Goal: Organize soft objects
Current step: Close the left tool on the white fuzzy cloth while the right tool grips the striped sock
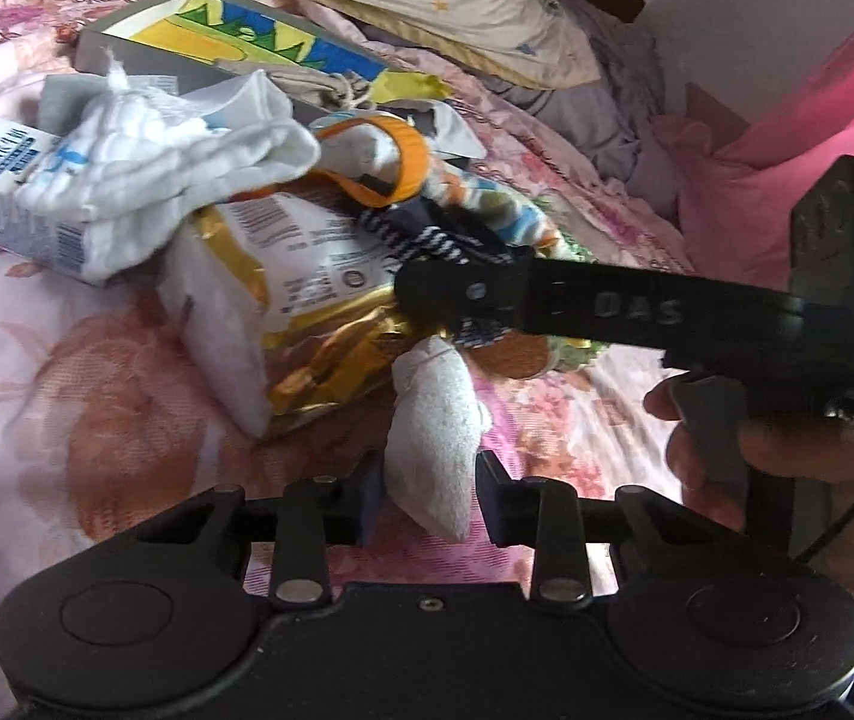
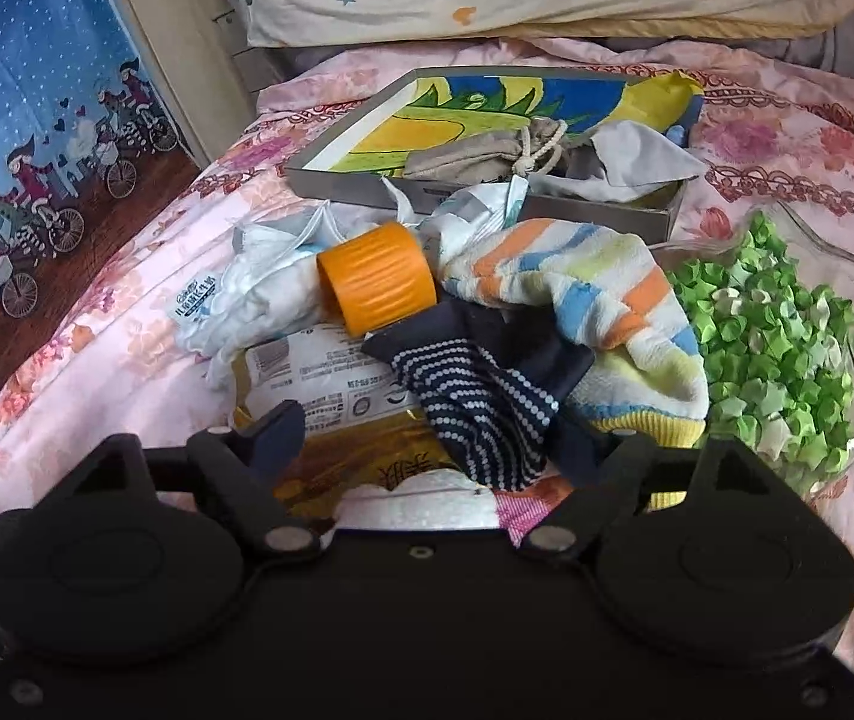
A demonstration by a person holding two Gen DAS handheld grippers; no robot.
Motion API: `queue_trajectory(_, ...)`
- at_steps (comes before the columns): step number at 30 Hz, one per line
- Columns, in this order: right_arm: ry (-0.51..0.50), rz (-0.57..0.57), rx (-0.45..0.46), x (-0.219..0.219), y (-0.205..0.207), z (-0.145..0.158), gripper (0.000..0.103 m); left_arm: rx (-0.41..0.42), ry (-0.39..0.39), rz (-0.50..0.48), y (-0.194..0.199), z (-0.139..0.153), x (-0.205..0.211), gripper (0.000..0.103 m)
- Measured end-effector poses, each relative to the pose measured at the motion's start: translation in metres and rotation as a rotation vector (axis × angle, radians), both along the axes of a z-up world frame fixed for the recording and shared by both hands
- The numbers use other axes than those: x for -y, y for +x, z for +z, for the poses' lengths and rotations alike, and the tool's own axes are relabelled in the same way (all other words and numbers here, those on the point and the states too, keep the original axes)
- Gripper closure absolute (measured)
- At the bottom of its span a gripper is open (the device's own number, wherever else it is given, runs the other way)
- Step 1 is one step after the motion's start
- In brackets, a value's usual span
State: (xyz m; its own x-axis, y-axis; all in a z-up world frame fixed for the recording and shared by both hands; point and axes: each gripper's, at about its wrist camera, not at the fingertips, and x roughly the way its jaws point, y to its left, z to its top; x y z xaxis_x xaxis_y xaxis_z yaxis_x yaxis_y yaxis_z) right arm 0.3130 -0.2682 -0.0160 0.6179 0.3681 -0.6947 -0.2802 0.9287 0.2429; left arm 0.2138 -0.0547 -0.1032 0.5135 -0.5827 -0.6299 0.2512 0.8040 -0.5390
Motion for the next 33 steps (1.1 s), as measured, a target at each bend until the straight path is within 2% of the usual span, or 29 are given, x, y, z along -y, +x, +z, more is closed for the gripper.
queue_trajectory(1, -0.009, 0.004, -0.003, -0.001, 0.001, -0.001, 0.037, 0.0, -0.007, -0.003, 0.001, -0.001, 0.001, 0.069)
queue_trajectory(8, -0.034, -0.008, -0.016, -0.005, 0.004, -0.009, 0.051, -0.038, -0.047, -0.003, 0.01, -0.012, 0.005, 0.069)
queue_trajectory(9, -0.034, -0.012, -0.018, -0.005, 0.004, -0.01, 0.053, -0.042, -0.055, -0.004, 0.011, -0.013, 0.005, 0.07)
queue_trajectory(11, -0.024, -0.021, -0.024, -0.003, 0.005, -0.01, 0.056, -0.047, -0.066, -0.009, 0.013, -0.014, 0.006, 0.085)
queue_trajectory(19, -0.003, -0.062, -0.025, 0.009, 0.005, -0.011, 0.08, -0.017, -0.125, -0.02, 0.01, -0.01, 0.008, 0.088)
queue_trajectory(25, 0.005, -0.063, -0.041, 0.009, 0.008, -0.015, 0.09, -0.021, -0.149, -0.03, 0.014, -0.012, 0.016, 0.084)
queue_trajectory(33, 0.014, -0.077, -0.053, 0.01, 0.007, -0.016, 0.094, -0.043, -0.133, -0.032, 0.023, -0.021, 0.024, 0.084)
